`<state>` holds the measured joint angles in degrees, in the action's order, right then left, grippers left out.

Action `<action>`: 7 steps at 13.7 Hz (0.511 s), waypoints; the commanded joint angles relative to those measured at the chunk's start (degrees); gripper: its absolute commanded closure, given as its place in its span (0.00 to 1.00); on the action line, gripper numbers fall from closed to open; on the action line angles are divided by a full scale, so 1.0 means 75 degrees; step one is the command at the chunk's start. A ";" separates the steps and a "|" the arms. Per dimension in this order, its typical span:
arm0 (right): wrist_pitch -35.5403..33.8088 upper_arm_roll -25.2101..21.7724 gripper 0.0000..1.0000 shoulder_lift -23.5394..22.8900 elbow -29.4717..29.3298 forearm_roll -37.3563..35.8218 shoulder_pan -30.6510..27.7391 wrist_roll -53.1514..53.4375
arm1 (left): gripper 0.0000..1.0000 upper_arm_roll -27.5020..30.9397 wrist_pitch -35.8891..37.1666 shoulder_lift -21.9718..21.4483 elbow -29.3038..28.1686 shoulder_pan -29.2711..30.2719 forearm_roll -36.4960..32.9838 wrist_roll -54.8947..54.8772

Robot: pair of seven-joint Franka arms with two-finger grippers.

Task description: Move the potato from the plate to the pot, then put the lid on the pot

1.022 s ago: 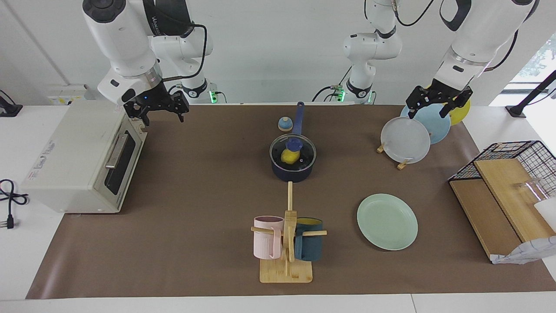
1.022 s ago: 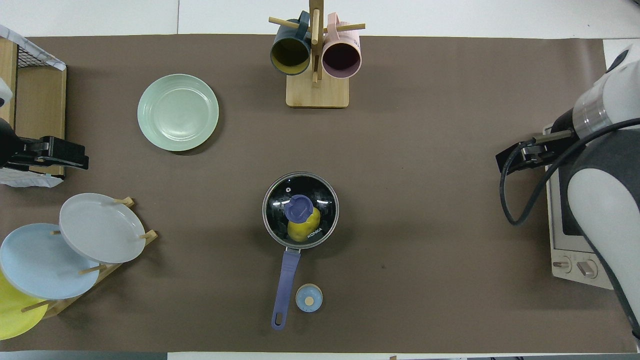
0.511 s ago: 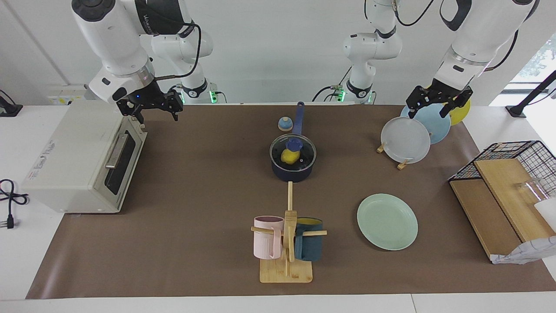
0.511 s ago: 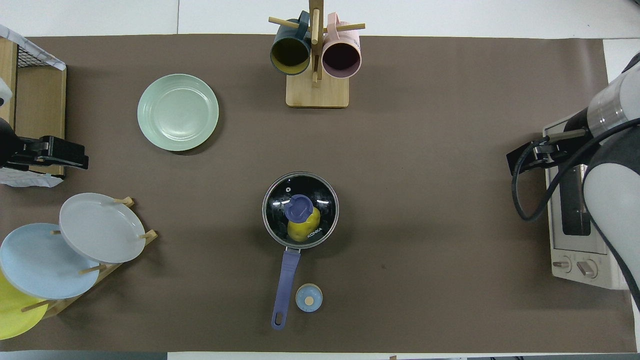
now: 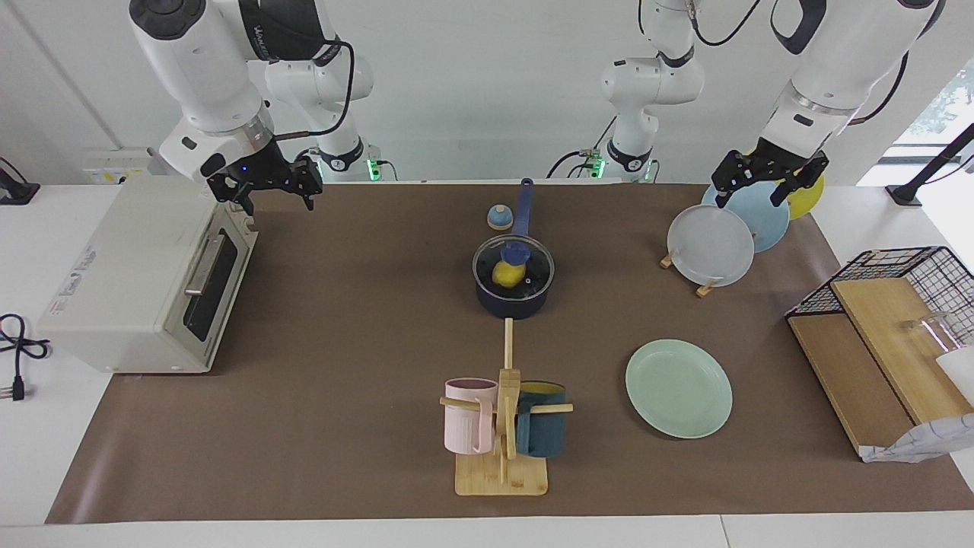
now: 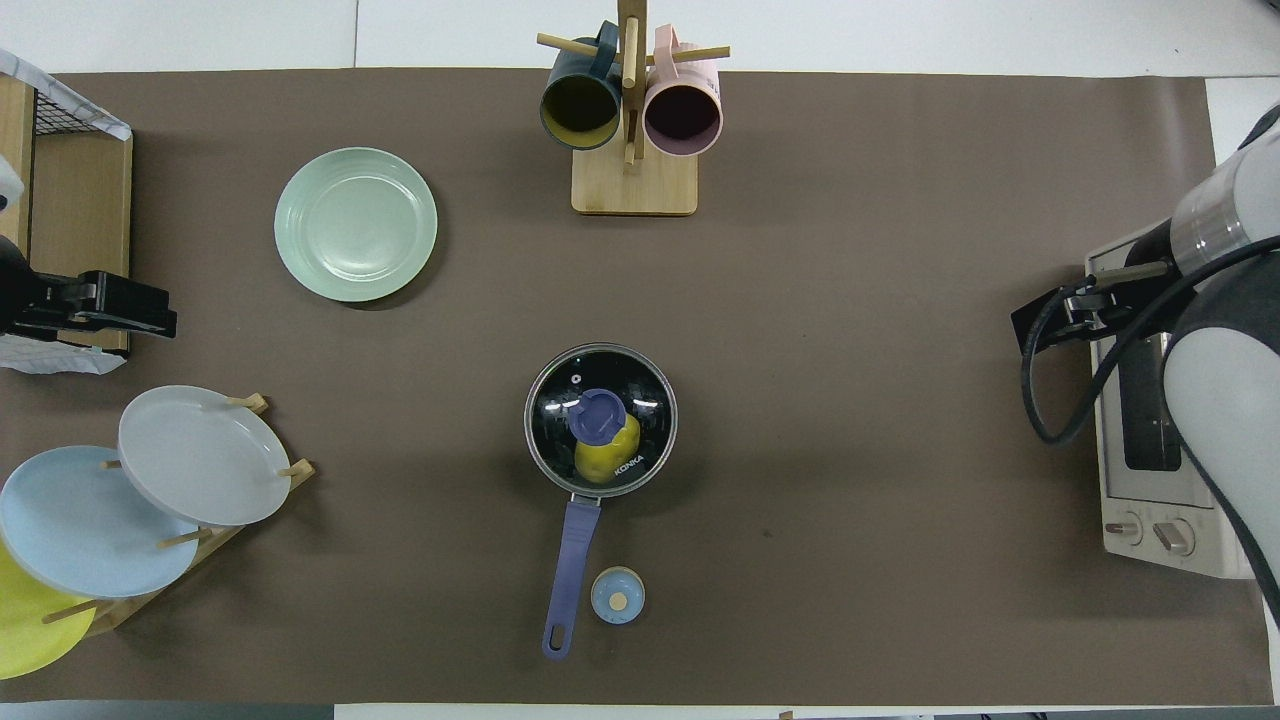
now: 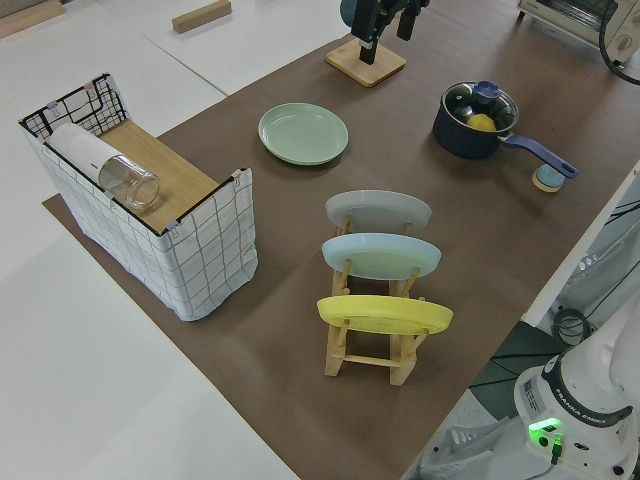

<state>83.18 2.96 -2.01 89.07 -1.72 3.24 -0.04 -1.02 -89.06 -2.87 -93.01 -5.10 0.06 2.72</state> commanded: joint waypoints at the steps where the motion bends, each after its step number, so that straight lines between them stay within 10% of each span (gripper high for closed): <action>1: -0.0005 0.0086 0.00 0.0314 0.0252 -0.0087 -0.0197 -0.0065 | 0.00 0.0089 -0.0067 -0.0180 -0.0184 -0.0058 0.0086 -0.0011; 7: 0.0300 0.0156 0.00 0.0549 0.0687 -0.0099 -0.0466 -0.0042 | 0.00 0.0089 -0.0067 -0.0180 -0.0184 -0.0058 0.0086 -0.0011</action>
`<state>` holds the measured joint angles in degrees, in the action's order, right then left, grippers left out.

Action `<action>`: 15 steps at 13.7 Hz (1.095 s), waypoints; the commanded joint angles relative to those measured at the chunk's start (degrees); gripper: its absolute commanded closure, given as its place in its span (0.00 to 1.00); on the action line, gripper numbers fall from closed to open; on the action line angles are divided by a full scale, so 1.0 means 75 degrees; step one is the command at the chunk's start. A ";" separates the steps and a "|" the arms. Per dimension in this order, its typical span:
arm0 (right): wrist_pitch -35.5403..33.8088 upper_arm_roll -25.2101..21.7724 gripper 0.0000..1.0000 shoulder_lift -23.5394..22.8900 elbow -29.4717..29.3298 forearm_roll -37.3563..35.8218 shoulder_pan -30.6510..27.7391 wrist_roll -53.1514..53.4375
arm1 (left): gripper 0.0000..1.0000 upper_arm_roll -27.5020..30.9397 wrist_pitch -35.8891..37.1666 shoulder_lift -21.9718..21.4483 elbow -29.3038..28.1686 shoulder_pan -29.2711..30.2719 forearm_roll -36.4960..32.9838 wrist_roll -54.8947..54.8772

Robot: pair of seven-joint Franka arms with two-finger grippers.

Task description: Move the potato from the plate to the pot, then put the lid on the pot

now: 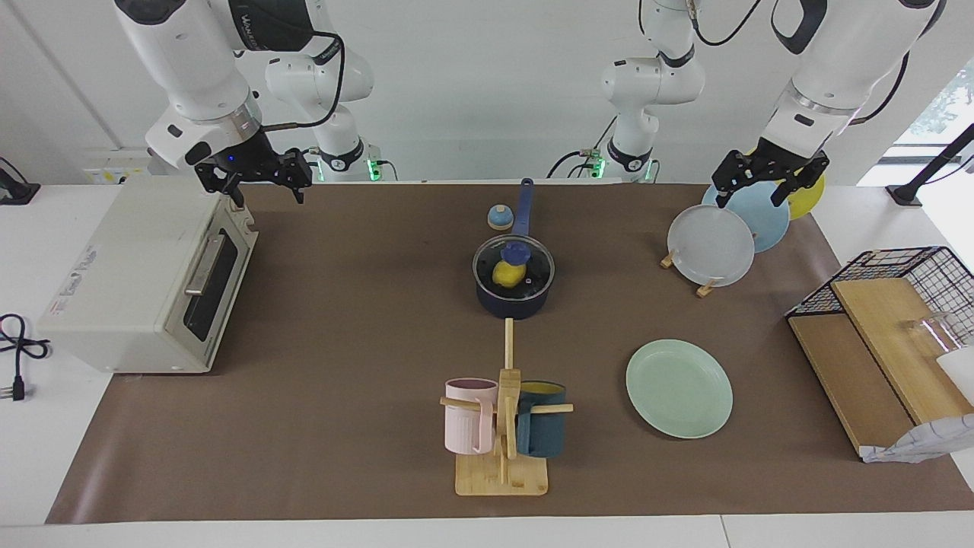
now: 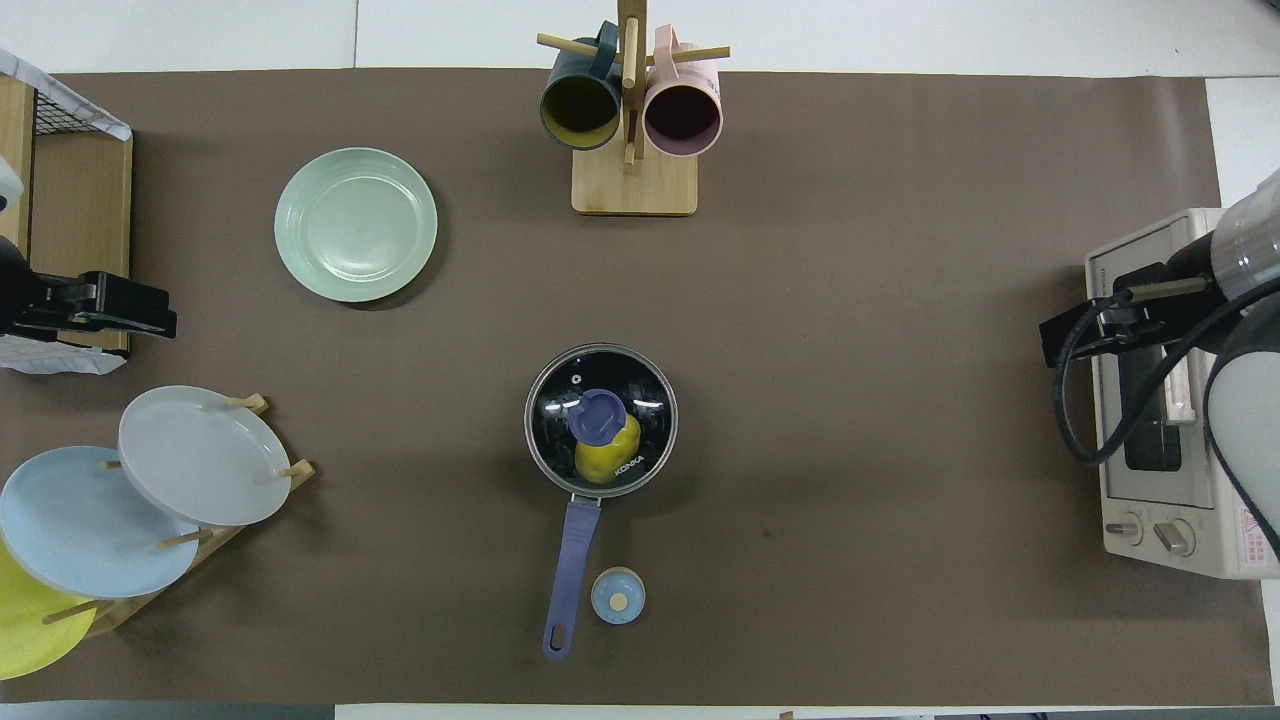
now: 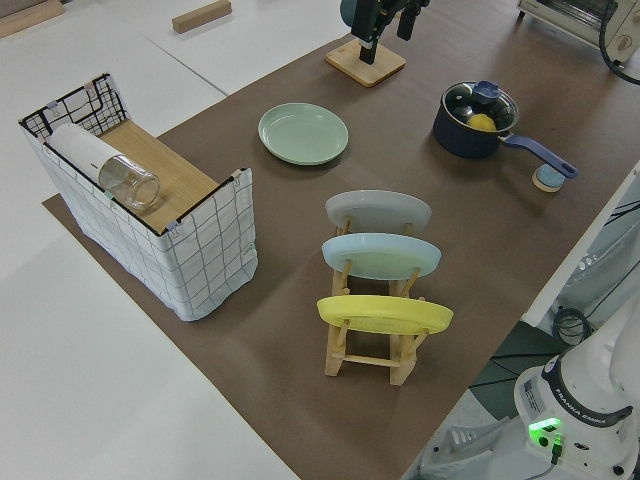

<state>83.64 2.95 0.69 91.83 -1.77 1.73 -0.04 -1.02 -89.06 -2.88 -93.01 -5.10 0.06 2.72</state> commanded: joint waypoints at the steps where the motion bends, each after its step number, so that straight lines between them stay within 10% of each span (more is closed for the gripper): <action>1: 0.0262 0.0238 0.00 0.0178 0.0295 -0.0092 -0.0312 -0.0042 | 0.00 0.0089 -0.0067 -0.0190 -0.0184 -0.0058 0.0086 -0.0011; 15: 0.0262 0.0204 0.00 0.0061 0.0154 0.0002 -0.0313 -0.0018 | 0.00 0.0089 -0.0067 -0.0190 -0.0184 -0.0058 0.0086 -0.0011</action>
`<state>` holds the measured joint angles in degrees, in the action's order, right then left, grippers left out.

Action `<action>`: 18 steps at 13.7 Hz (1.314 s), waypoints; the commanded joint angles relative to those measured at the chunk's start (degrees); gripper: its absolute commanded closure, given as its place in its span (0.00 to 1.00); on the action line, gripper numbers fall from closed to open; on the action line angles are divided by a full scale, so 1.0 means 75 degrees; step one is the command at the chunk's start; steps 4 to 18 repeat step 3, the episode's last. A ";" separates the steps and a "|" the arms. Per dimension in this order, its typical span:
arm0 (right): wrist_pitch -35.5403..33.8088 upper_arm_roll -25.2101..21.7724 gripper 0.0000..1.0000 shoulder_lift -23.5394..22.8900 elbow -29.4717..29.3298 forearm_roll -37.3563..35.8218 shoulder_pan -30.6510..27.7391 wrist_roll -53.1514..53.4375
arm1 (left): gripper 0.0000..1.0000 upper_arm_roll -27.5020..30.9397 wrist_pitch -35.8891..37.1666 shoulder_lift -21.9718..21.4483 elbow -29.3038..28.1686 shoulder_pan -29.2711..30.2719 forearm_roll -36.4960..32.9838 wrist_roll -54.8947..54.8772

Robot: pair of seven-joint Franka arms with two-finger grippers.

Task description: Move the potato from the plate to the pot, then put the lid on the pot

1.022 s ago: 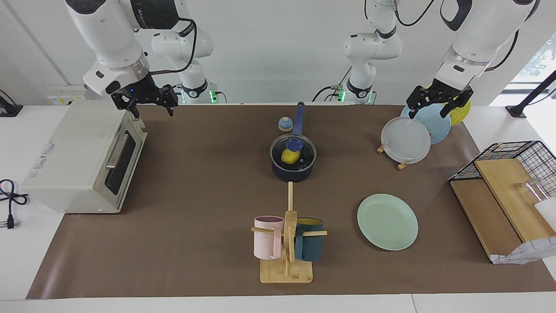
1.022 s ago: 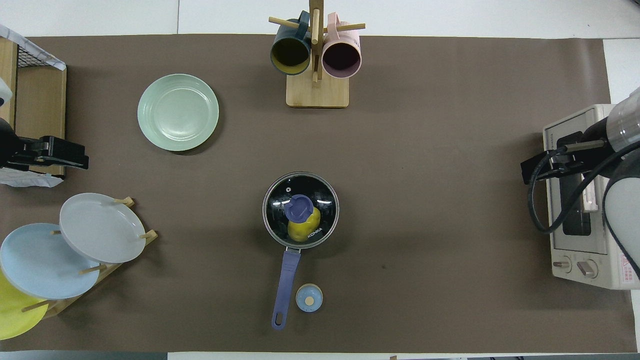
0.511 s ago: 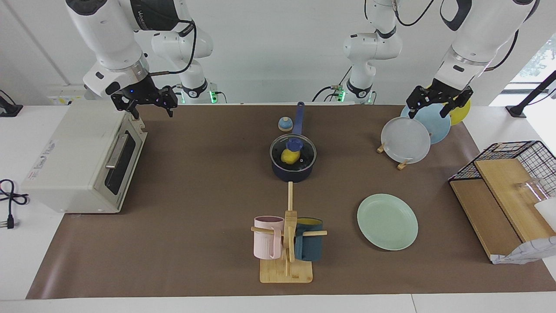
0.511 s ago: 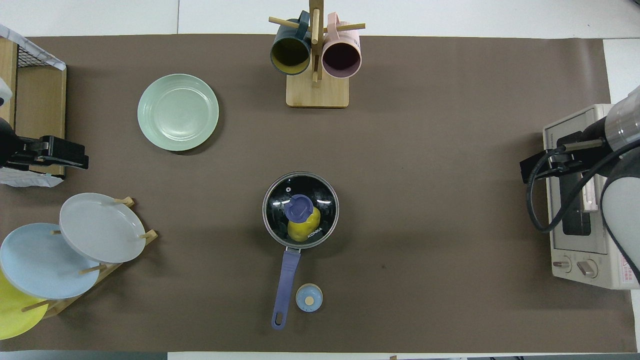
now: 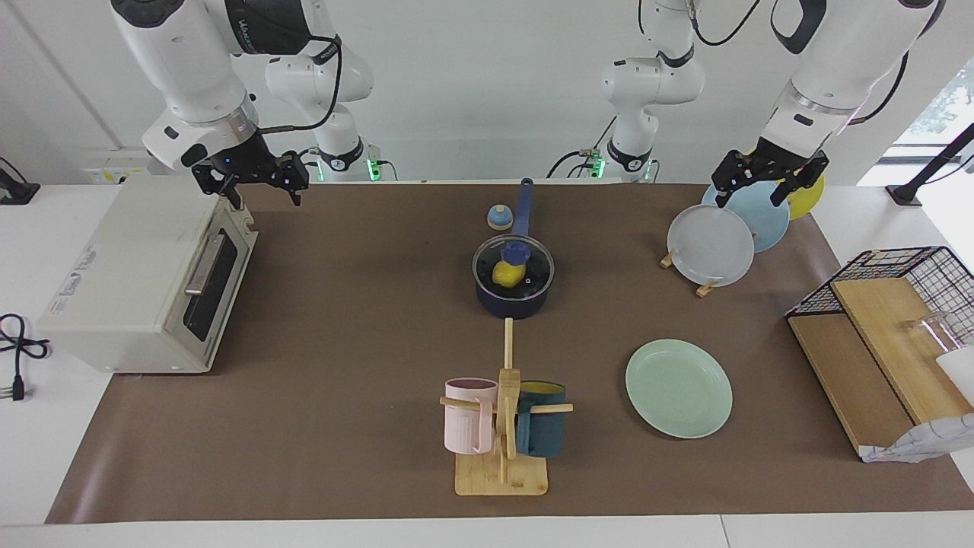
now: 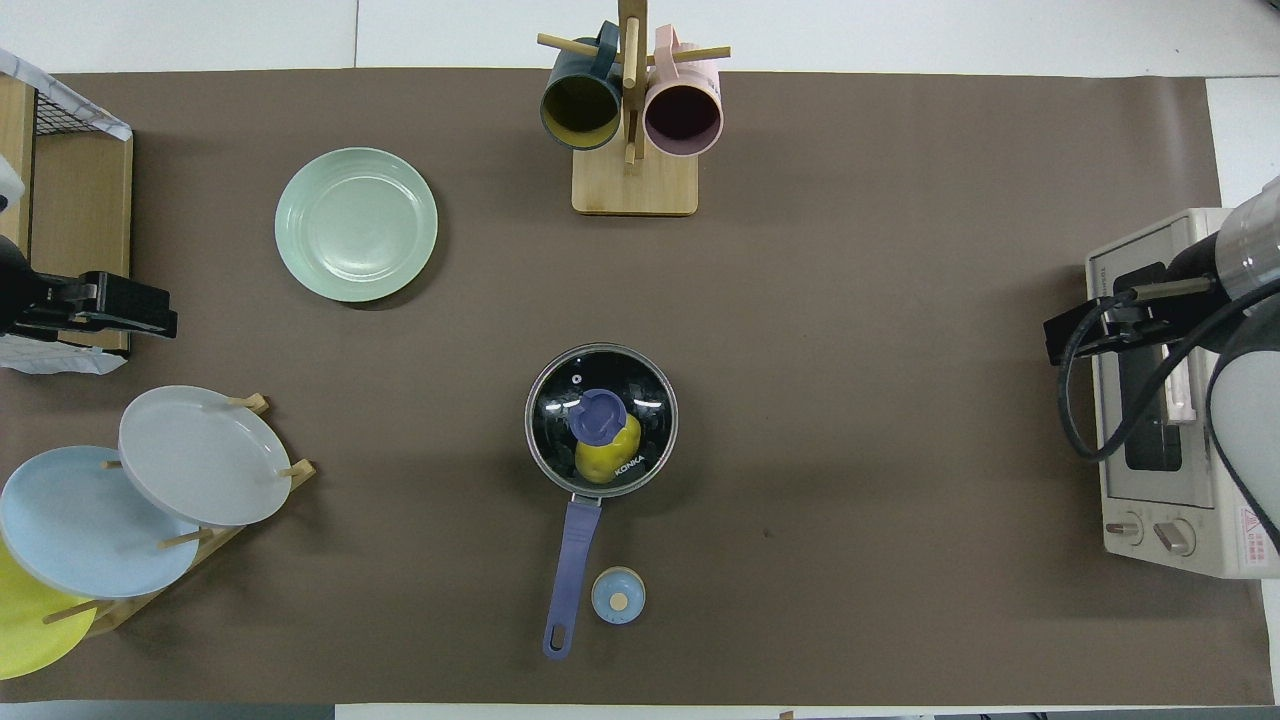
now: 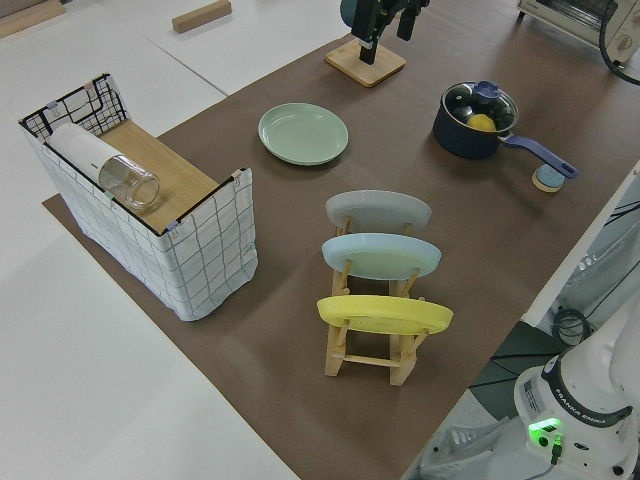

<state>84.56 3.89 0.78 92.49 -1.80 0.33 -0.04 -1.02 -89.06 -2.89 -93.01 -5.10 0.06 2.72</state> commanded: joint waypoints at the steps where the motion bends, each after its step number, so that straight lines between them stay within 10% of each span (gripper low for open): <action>1: 0.0151 0.0079 0.00 0.0048 0.0055 0.0006 -0.0125 -0.0018 | 0.00 0.0089 -0.0067 -0.0190 -0.0184 -0.0058 0.0086 -0.0011; 18: 0.0151 0.0079 0.00 0.0048 0.0067 -0.0006 -0.0125 -0.0007 | 0.00 0.0089 -0.0067 -0.0189 -0.0184 -0.0058 0.0086 -0.0011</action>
